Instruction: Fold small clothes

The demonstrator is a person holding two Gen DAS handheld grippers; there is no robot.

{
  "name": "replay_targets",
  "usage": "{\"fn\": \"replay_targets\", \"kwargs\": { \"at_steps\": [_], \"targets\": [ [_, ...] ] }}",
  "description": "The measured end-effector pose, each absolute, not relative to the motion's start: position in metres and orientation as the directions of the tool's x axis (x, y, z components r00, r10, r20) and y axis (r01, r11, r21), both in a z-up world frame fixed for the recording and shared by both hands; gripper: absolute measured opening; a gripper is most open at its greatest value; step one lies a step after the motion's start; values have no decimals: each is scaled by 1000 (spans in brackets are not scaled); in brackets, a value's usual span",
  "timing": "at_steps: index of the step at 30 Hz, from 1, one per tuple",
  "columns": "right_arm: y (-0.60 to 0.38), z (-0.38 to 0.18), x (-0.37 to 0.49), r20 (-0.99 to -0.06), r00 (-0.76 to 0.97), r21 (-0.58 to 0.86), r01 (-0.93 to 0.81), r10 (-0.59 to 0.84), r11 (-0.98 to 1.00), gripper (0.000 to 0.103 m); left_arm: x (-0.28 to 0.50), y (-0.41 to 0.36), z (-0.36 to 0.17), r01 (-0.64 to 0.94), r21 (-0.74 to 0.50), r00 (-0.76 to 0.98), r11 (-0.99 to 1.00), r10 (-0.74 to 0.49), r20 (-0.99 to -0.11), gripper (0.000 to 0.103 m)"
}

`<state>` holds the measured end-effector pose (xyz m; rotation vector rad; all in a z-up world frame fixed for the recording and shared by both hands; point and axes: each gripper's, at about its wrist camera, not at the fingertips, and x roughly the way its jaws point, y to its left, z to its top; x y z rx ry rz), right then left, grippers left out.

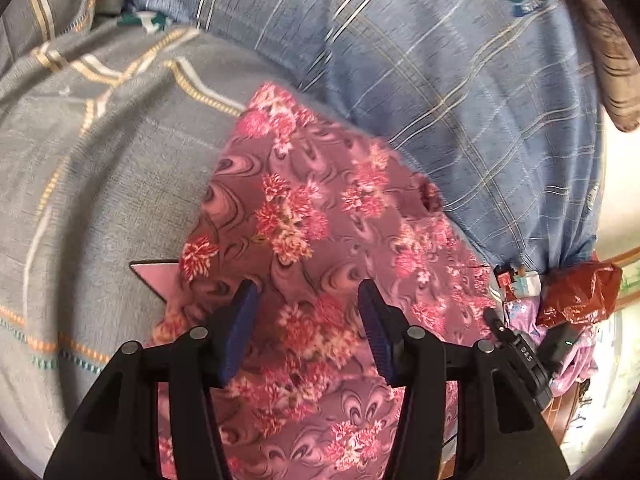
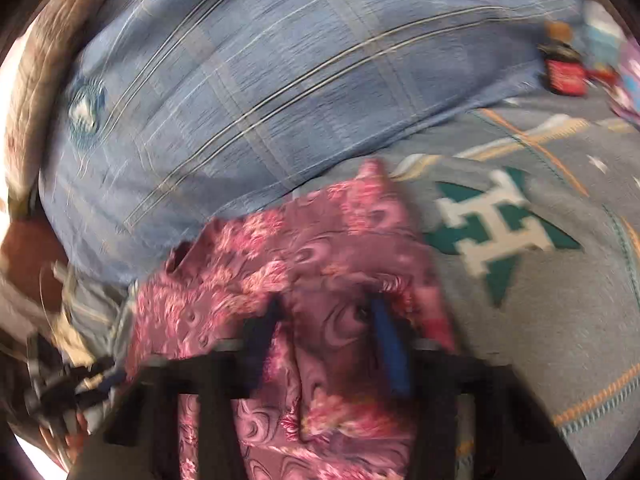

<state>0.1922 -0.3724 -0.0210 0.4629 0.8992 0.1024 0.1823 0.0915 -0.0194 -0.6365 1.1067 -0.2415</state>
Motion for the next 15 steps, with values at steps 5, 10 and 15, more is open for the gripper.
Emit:
{"fn": "replay_targets", "kwargs": {
  "at_steps": [5, 10, 15],
  "targets": [
    [-368, 13, 184, -624, 756, 333, 29, 198, 942, 17, 188, 87, -34, -118, -545, 444, 830, -447, -776, 50],
    [-385, -30, 196, -758, 632, 306, 122, 164, 944, 31, 183, 98, -20, -95, -577, 429, 811, -490, -759, 50],
    [-385, 11, 148, -615, 750, 403, 33, 244, 914, 33, 169, 115, 6, -63, -619, 484, 783, -518, -705, 52]
  ]
}}
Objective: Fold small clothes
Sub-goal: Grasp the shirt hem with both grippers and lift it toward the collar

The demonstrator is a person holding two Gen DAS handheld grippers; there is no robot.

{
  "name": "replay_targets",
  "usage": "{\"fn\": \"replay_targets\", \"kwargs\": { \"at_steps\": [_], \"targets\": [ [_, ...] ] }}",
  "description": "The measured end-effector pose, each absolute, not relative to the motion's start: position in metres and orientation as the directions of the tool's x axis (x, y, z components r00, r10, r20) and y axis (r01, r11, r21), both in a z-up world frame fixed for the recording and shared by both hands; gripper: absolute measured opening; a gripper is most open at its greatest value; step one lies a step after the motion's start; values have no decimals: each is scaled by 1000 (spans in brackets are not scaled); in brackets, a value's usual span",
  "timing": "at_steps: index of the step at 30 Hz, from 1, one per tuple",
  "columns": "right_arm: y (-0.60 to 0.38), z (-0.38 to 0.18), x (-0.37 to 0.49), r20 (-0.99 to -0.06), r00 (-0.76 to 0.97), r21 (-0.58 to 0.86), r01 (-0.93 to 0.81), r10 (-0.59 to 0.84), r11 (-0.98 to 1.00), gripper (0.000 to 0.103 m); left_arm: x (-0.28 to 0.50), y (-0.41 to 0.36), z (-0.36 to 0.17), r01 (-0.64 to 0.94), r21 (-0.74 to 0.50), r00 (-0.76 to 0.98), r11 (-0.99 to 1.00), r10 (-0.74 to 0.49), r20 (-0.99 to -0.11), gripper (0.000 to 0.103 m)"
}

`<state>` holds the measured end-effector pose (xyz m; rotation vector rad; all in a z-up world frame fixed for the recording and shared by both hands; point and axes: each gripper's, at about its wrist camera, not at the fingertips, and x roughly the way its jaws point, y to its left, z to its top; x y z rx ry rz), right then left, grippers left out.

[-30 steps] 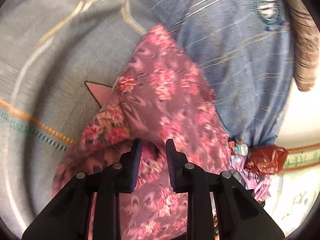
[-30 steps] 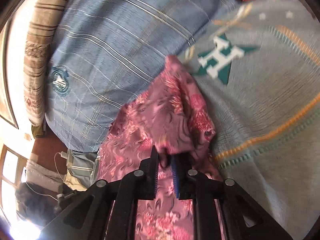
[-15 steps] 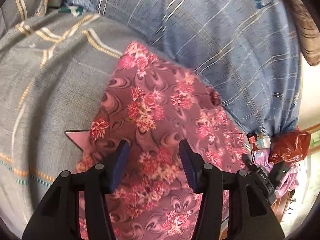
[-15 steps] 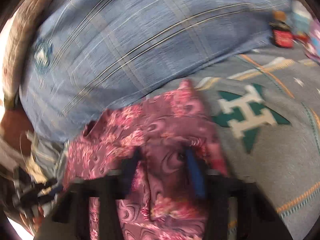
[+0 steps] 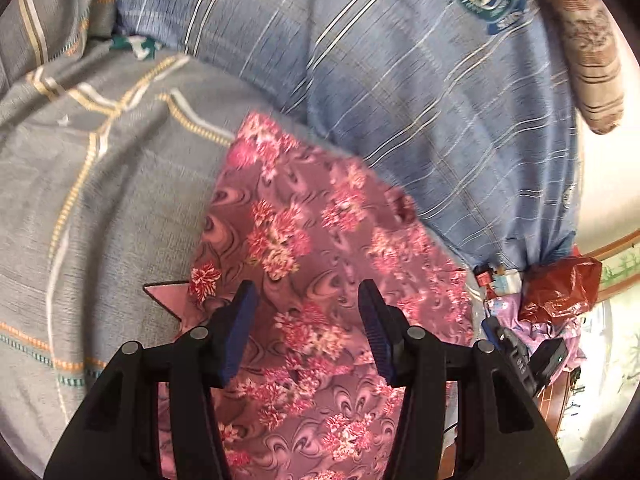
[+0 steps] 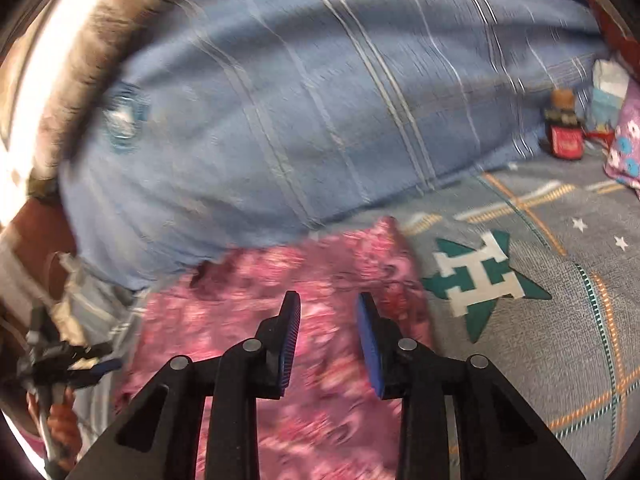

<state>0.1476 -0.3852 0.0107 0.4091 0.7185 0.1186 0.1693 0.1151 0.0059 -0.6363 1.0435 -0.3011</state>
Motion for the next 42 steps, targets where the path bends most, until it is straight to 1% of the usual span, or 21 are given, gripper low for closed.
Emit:
{"fn": "replay_targets", "kwargs": {
  "at_steps": [2, 4, 5, 6, 7, 8, 10, 12, 13, 14, 15, 18, 23, 26, 28, 31, 34, 35, 36, 39, 42],
  "targets": [
    [-375, 7, 141, -615, 737, 412, -4, 281, 911, 33, 168, 107, 3, -54, -594, 474, 803, -503, -723, 54],
    [-369, -15, 143, -676, 684, 385, 7, 276, 923, 31, 170, 96, -16, -70, -559, 414, 826, -486, -770, 54],
    [-368, -31, 144, -716, 643, 379, 28, 274, 925, 33, 172, 90, -30, -79, -553, 360, 829, -494, -792, 54],
    [-366, -40, 146, -722, 632, 388, 34, 281, 921, 32, 171, 87, -38, -84, -556, 331, 827, -503, -799, 53],
    [-368, -36, 141, -690, 664, 402, 22, 287, 915, 31, 166, 88, -35, -71, -552, 361, 831, -494, -791, 53],
    [-370, -30, 139, -696, 653, 414, 25, 299, 910, 32, 160, 89, -28, -62, -541, 361, 838, -487, -795, 53],
    [-378, -17, 128, -670, 665, 460, 24, 329, 888, 34, 148, 96, -16, -41, -571, 354, 820, -522, -776, 53],
    [-389, 1, 106, -631, 695, 494, 16, 346, 869, 39, 134, 104, -6, -20, -571, 358, 821, -527, -770, 53],
    [-394, 8, 94, -622, 701, 500, 14, 348, 866, 48, 122, 110, 2, 2, -547, 364, 837, -510, -780, 53],
    [-398, 13, 81, -617, 705, 505, 14, 349, 863, 54, 115, 112, 6, 11, -529, 367, 849, -496, -787, 54],
    [-403, 17, 65, -616, 706, 510, 17, 351, 860, 55, 104, 117, 9, 21, -507, 370, 862, -478, -797, 57],
    [-412, 16, 21, -633, 681, 521, 23, 368, 853, 56, 72, 132, 8, 25, -475, 353, 880, -452, -819, 62],
    [-422, -8, -38, -690, 631, 506, 68, 356, 860, 56, 18, 138, -21, 8, -524, 258, 851, -508, -822, 63],
    [-423, -21, -68, -718, 593, 510, 91, 364, 856, 56, -13, 127, -37, 46, -548, 216, 835, -544, -811, 63],
    [-420, -29, -79, -737, 568, 497, 88, 367, 863, 56, -28, 115, -43, 83, -489, 215, 868, -495, -842, 63],
    [-411, -41, -86, -778, 527, 448, 81, 342, 891, 56, -37, 109, -49, 100, -448, 205, 888, -459, -864, 63],
    [-403, -50, -88, -789, 503, 443, 70, 352, 894, 56, -39, 111, -56, 68, -483, 186, 873, -487, -854, 64],
    [-397, -52, -89, -792, 495, 440, 59, 356, 896, 56, -38, 112, -57, 56, -503, 183, 862, -504, -844, 70],
    [-392, -54, -89, -795, 491, 432, 46, 356, 901, 56, -39, 113, -58, 44, -522, 180, 852, -521, -834, 72],
    [-380, -54, -90, -809, 482, 392, 17, 336, 920, 56, -43, 117, -62, 15, -551, 168, 835, -545, -821, 72],
    [-375, -54, -92, -823, 475, 355, 1, 312, 935, 56, -51, 117, -63, -3, -536, 146, 844, -530, -836, 72]
  ]
}}
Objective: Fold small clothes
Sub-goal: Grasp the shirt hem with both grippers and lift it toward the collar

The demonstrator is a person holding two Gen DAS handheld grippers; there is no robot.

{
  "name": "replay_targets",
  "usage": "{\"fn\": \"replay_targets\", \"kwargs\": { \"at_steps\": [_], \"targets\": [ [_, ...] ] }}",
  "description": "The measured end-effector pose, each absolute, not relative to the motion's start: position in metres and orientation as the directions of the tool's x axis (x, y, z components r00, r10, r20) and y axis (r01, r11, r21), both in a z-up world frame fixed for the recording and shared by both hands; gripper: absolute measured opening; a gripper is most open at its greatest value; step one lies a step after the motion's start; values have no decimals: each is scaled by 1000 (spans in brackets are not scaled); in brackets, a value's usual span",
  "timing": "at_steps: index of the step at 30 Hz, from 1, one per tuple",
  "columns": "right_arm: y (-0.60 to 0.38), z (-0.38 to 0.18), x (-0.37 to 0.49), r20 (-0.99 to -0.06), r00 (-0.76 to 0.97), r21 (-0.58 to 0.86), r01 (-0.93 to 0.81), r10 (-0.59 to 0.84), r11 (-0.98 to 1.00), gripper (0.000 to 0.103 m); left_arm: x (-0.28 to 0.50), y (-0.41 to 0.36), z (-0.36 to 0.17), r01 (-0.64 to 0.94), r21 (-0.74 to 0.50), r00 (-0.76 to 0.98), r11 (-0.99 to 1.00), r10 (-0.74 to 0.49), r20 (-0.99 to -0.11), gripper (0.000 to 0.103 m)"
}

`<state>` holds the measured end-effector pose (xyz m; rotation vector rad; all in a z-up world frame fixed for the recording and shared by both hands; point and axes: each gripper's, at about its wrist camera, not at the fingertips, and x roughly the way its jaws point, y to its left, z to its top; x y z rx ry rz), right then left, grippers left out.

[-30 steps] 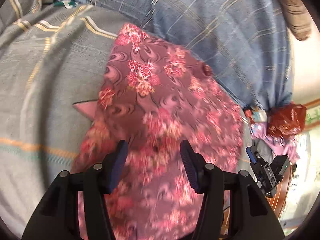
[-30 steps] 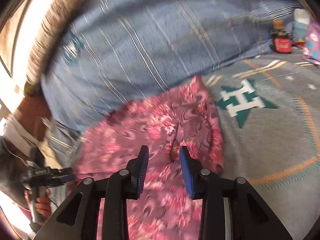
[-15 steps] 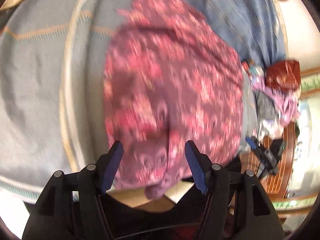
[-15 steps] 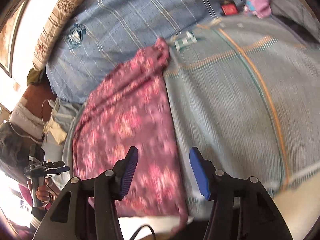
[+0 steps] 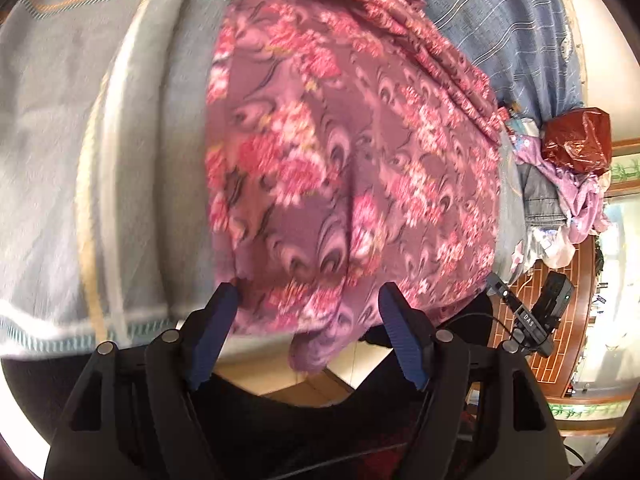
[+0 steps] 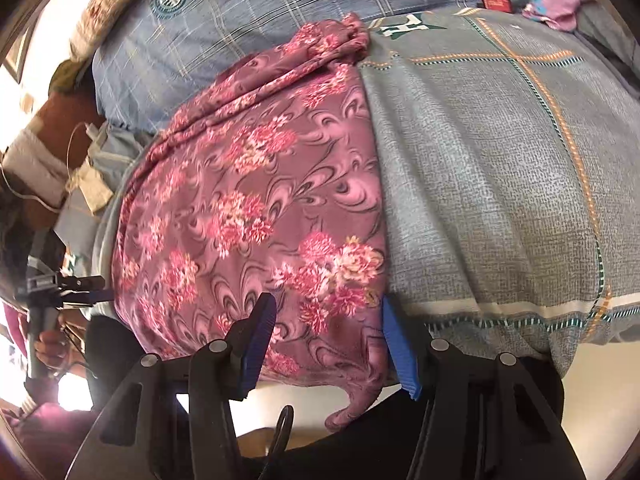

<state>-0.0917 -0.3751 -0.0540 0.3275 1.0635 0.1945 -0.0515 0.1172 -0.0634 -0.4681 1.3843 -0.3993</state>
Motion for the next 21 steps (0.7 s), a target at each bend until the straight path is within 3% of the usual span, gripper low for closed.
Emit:
{"fn": "replay_targets", "kwargs": {
  "at_steps": [5, 8, 12, 13, 14, 16, 17, 18, 19, 20, 21],
  "targets": [
    [-376, -55, -96, -833, 465, 338, -2, 300, 941, 57, -60, 119, -73, -13, -457, 140, 890, -450, -882, 72],
    [-376, -55, -95, -831, 467, 339, -4, 302, 941, 60, -61, 114, -78, -22, -464, 142, 885, -457, -878, 82],
    [-371, -55, -95, -836, 470, 309, -23, 283, 951, 60, -67, 105, -76, 4, -414, 181, 910, -408, -895, 80],
    [-369, -55, -95, -836, 472, 302, -28, 279, 953, 60, -70, 105, -75, 10, -411, 195, 911, -405, -893, 76],
    [-368, -56, -96, -837, 475, 294, -30, 272, 955, 60, -71, 106, -75, 8, -411, 199, 911, -405, -893, 63],
    [-366, -56, -96, -840, 479, 277, -27, 256, 960, 59, -74, 105, -72, 26, -438, 203, 898, -434, -878, 32],
    [-364, -56, -97, -842, 484, 260, -26, 240, 965, 55, -75, 103, -73, 36, -445, 204, 895, -443, -873, 9],
    [-362, -56, -97, -843, 490, 241, -24, 222, 970, 52, -74, 101, -75, 38, -433, 198, 900, -432, -880, 6],
    [-361, -56, -97, -846, 494, 218, -22, 201, 976, 35, -72, 101, -77, 30, -430, 201, 902, -427, -882, 6],
    [-359, -55, -97, -852, 500, 166, -21, 154, 986, 4, -71, 104, -78, 8, -452, 202, 892, -444, -873, 5],
    [-358, -54, -96, -855, 498, 151, -28, 144, 988, 5, -70, 107, -76, -7, -473, 208, 881, -462, -862, 4]
  ]
}}
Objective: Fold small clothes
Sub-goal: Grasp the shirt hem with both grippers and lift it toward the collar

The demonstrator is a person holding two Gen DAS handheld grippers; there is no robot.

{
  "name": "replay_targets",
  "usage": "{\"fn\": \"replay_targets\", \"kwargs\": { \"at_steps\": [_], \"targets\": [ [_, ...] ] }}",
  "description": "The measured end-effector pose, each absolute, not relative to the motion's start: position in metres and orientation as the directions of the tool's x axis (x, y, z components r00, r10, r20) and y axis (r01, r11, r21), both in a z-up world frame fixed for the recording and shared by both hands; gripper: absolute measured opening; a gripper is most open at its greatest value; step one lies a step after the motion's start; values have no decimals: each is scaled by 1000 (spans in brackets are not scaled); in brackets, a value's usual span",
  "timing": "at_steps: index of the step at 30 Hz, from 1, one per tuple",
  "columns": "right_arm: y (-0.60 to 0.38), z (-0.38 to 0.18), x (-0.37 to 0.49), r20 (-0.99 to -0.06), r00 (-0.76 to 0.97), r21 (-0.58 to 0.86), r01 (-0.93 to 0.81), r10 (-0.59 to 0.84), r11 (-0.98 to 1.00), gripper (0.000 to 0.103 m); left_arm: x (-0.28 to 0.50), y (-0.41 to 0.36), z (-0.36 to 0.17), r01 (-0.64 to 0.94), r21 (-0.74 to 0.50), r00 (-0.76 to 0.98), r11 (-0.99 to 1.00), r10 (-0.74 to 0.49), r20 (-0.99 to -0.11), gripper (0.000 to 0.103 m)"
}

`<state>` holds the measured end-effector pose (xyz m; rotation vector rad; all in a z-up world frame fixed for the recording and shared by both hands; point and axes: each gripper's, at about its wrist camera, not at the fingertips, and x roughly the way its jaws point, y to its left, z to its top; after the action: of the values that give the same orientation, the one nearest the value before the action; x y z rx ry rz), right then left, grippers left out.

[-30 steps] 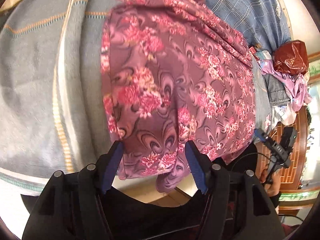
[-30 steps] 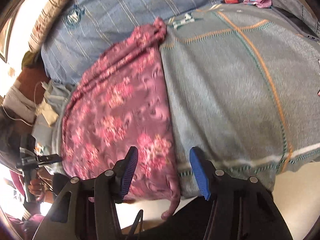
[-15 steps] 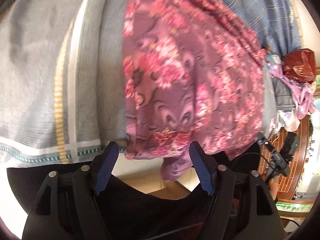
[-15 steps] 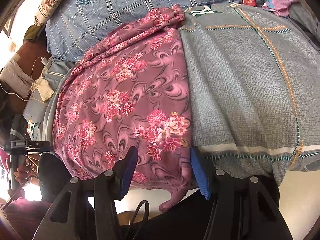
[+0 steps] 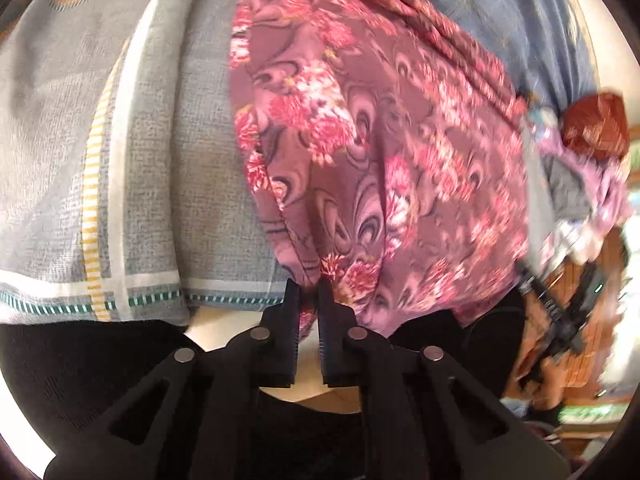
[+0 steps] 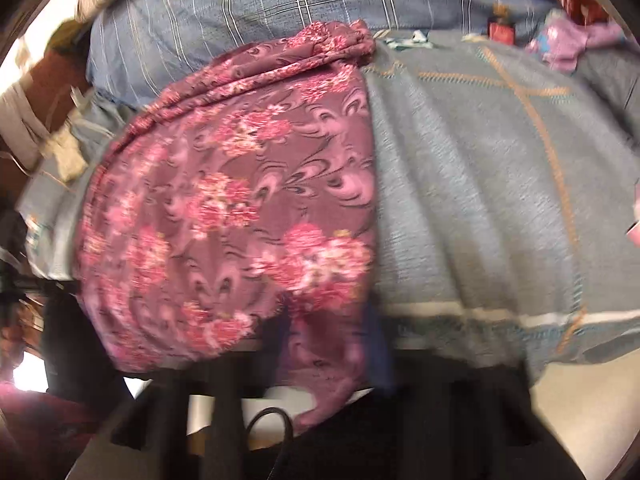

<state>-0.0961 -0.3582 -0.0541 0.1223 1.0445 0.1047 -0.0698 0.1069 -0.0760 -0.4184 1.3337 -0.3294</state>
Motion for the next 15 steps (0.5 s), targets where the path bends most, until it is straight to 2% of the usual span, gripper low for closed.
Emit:
{"fn": "replay_targets", "kwargs": {
  "at_steps": [4, 6, 9, 10, 13, 14, 15],
  "targets": [
    [-366, -40, -100, -830, 532, 179, -33, 169, 983, 5, -70, 128, -51, -14, -434, 326, 901, -406, -854, 4],
    [-375, -38, -98, -828, 532, 196, -16, 175, 980, 5, -67, 133, -54, -29, -435, 313, 900, -405, -859, 4],
    [-386, -49, -94, -834, 504, 274, 27, 224, 961, 6, -65, 136, -66, -35, -468, 266, 883, -443, -856, 4],
    [-388, -51, -94, -829, 504, 304, 41, 243, 952, 10, -66, 133, -68, -28, -490, 257, 871, -467, -846, 4],
    [-394, -53, -97, -796, 510, 406, 48, 327, 913, 14, -67, 128, -69, -6, -519, 246, 855, -502, -829, 6],
    [-396, -53, -98, -787, 508, 432, 47, 350, 901, 22, -66, 126, -69, 3, -521, 237, 854, -507, -829, 14],
    [-397, -54, -99, -781, 506, 449, 45, 367, 893, 25, -65, 123, -69, 13, -525, 230, 851, -513, -827, 26]
  ]
}}
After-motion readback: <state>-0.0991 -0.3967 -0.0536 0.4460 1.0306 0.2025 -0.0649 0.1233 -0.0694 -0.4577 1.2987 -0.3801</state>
